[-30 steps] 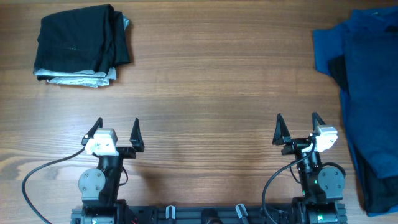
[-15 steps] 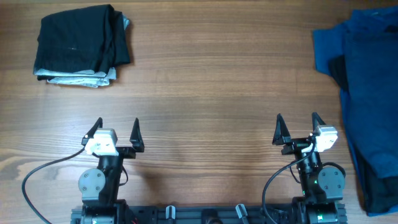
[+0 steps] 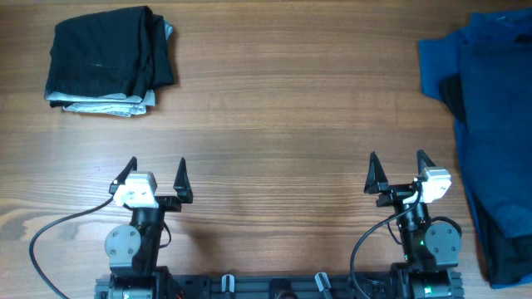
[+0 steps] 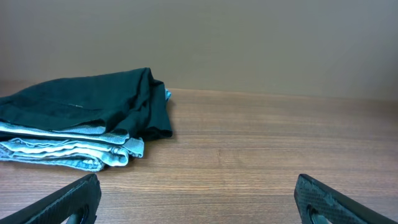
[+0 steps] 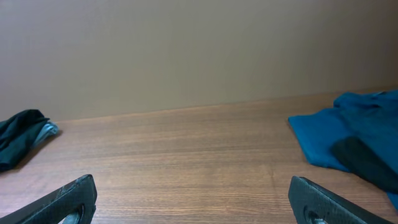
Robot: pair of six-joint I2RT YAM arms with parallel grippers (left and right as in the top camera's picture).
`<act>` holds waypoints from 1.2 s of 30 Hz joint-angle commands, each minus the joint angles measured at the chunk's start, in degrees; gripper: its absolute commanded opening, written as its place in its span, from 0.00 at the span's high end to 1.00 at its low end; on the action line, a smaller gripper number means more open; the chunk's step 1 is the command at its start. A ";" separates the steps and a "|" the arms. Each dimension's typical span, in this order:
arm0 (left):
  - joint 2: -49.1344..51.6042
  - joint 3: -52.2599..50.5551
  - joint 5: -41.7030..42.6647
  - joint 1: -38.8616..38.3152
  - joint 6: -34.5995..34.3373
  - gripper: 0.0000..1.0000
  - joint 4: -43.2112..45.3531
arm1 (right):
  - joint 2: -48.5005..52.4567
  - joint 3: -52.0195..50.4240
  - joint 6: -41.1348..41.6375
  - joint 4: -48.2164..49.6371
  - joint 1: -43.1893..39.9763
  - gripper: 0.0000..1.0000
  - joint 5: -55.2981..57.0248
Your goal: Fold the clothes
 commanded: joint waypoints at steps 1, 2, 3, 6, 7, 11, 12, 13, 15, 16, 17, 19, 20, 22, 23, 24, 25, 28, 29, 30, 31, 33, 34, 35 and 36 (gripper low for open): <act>-0.39 -0.39 0.90 0.09 1.09 0.00 -0.04 | 0.22 0.04 0.59 0.20 0.37 0.00 -3.02; -0.39 -0.39 0.90 0.09 1.09 0.00 -0.04 | 0.22 0.46 0.59 -0.02 0.37 0.00 -4.85; -0.39 -0.39 0.90 0.09 1.09 0.00 -0.04 | 0.22 0.87 0.61 -0.13 0.37 0.00 -6.34; -0.39 -0.39 0.90 0.09 1.09 0.00 -0.04 | 0.22 5.51 0.68 -2.69 0.37 0.00 -9.42; -0.39 -0.39 0.90 0.09 1.09 0.00 -0.04 | 0.22 7.78 0.66 -4.22 0.37 0.00 -9.40; -0.39 -0.39 0.90 0.09 1.09 0.00 -0.04 | 0.22 17.66 0.48 -11.39 0.37 0.00 -9.35; -0.39 -0.39 0.90 0.09 1.09 0.00 -0.04 | 0.31 19.87 0.50 -12.76 0.37 0.00 -9.35; -0.39 -0.39 0.90 0.09 1.09 0.00 -0.04 | 0.61 22.75 0.50 -14.34 0.37 0.00 -9.35; -0.39 -0.39 0.90 0.09 1.09 0.00 -0.04 | 1.51 27.21 0.72 -16.17 0.37 0.00 -9.42; -0.39 -0.39 0.90 0.09 1.09 0.00 -0.04 | 2.12 29.53 0.70 -17.00 0.37 0.00 -9.42; -0.39 -0.39 0.90 0.09 1.09 0.00 -0.04 | 2.78 31.69 0.70 -17.75 0.37 0.00 -9.44; -0.39 -0.39 0.90 0.09 1.09 0.00 -0.04 | 4.87 37.35 0.63 -19.52 0.37 0.00 -10.12; -0.39 -0.39 0.90 0.09 1.09 0.00 -0.04 | 5.66 39.01 0.66 -20.17 0.37 0.00 -10.32; -0.39 -0.39 0.90 0.09 1.09 0.00 -0.04 | 8.70 44.13 0.46 -22.45 0.37 0.00 -10.27; -0.39 -0.39 0.90 0.09 1.09 0.00 -0.04 | 10.34 46.42 0.31 -23.61 0.37 0.00 -10.27; -0.39 -0.39 0.90 0.09 1.09 0.00 -0.04 | 12.66 49.18 -0.94 -24.90 0.37 0.00 -10.29; -0.39 -0.39 0.90 0.09 1.09 0.00 -0.04 | 14.75 51.34 -2.51 -25.81 0.37 0.00 -10.25; -0.39 -0.39 0.90 0.09 1.09 0.00 -0.04 | 22.27 57.51 -5.53 -28.39 0.37 0.00 -9.94; -0.39 -0.39 0.90 0.09 1.09 0.00 -0.04 | 25.14 59.45 -5.60 -29.29 0.37 0.00 -9.66; -0.39 -0.39 0.90 0.09 1.09 0.00 -0.04 | 28.87 61.83 -5.60 -30.23 0.37 0.00 -9.35; -0.39 -0.39 0.90 0.09 1.09 0.00 -0.04 | 31.98 63.73 -5.77 -30.86 0.37 0.00 -9.35; -0.39 -0.39 0.90 0.09 1.09 0.00 -0.04 | 37.05 66.79 -6.47 -31.52 0.37 0.00 -9.38; -0.39 -0.39 0.90 0.09 1.09 0.00 -0.04 | 40.57 69.11 -7.56 -32.00 0.37 0.00 -9.25; -0.39 -0.39 0.90 0.09 1.09 0.00 -0.04 | 44.24 71.73 -8.04 -32.74 0.33 0.00 -8.28; -0.39 -0.39 0.90 0.09 1.09 0.00 -0.04 | 49.16 75.69 -8.11 -34.62 0.33 0.00 -6.14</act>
